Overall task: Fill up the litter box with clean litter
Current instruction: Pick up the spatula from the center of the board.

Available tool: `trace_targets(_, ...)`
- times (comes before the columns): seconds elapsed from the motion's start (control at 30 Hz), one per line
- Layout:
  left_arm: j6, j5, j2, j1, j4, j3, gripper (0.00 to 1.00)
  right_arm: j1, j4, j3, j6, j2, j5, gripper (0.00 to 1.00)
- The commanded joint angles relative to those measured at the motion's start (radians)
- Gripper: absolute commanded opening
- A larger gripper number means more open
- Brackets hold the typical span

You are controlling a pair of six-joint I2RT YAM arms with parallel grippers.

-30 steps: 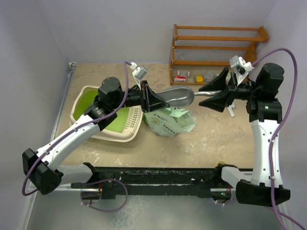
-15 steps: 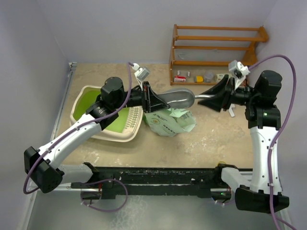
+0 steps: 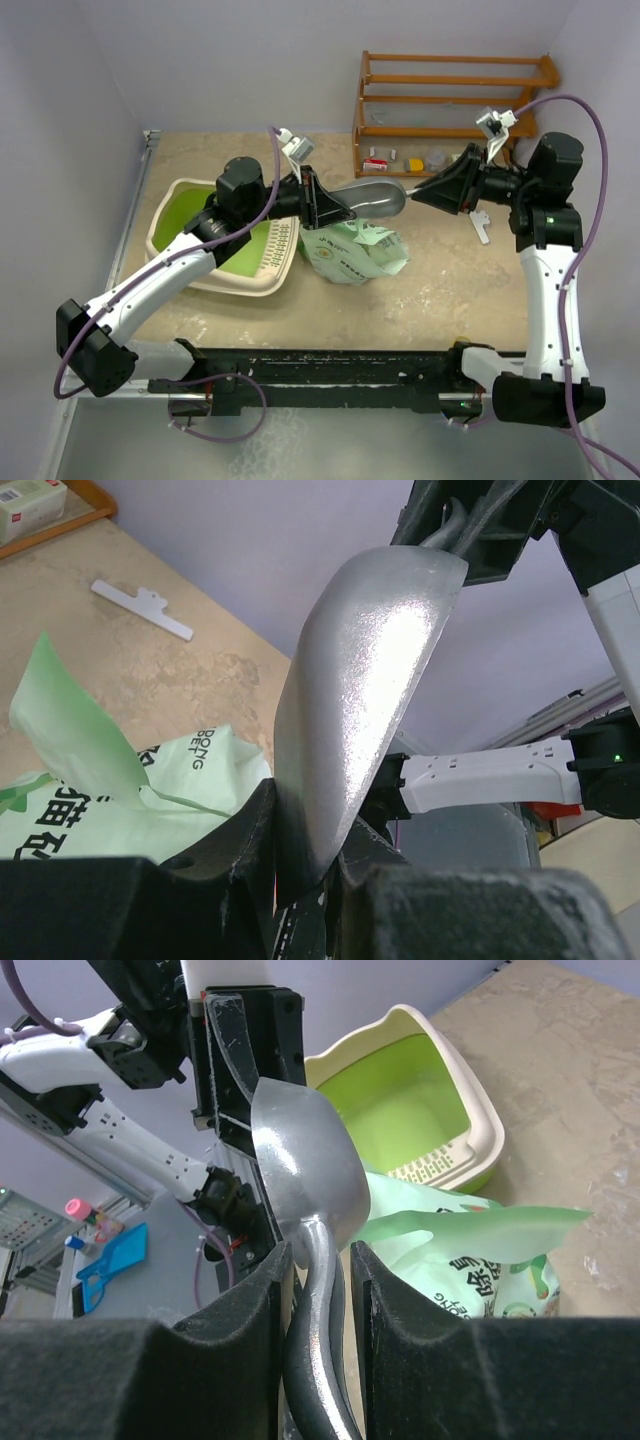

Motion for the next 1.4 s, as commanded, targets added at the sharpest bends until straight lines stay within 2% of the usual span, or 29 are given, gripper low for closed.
trace_targets(0.0, 0.014, 0.016, -0.015, -0.008, 0.036, 0.044, 0.03, -0.009, 0.070, -0.014, 0.025, -0.039, 0.054, 0.26)
trace_targets(0.1, 0.004, 0.023, -0.010, -0.008, 0.044, 0.043, 0.03, -0.009, 0.070, -0.011, 0.025, -0.053, 0.054, 0.26)
trace_targets(0.13, 0.000, 0.023, -0.010, -0.008, 0.050, 0.041, 0.03, -0.009, 0.081, -0.010, 0.012, -0.054, 0.041, 0.15)
trace_targets(0.2, -0.006, 0.020, -0.008, -0.008, 0.054, 0.039, 0.03, -0.009, 0.097, -0.009, 0.001, -0.054, 0.014, 0.00)
trace_targets(0.77, -0.043, 0.033, -0.002, -0.008, 0.081, 0.049, 0.03, -0.009, 0.098, -0.052, 0.002, -0.071, -0.015, 0.00)
trace_targets(0.8, -0.043, 0.031, -0.002, -0.008, 0.080, 0.051, 0.08, -0.009, 0.098, -0.052, 0.002, -0.068, -0.015, 0.00)
trace_targets(0.9, -0.029, 0.007, -0.015, -0.008, 0.076, 0.049, 0.35, -0.009, 0.098, -0.054, 0.002, -0.059, -0.015, 0.00)
trace_targets(1.1, -0.058, 0.034, -0.016, -0.008, 0.139, 0.038, 0.42, -0.008, 0.098, -0.066, 0.002, -0.060, -0.015, 0.00)
trace_targets(1.23, -0.070, 0.023, -0.015, -0.008, 0.166, 0.026, 0.38, -0.009, 0.098, -0.067, 0.002, -0.062, -0.015, 0.00)
trace_targets(1.3, -0.079, 0.010, -0.020, -0.008, 0.190, 0.015, 0.27, -0.009, 0.098, -0.066, 0.002, -0.062, -0.015, 0.00)
trace_targets(1.37, -0.081, -0.012, -0.023, -0.008, 0.195, 0.011, 0.10, -0.009, 0.098, -0.067, 0.002, -0.065, -0.015, 0.00)
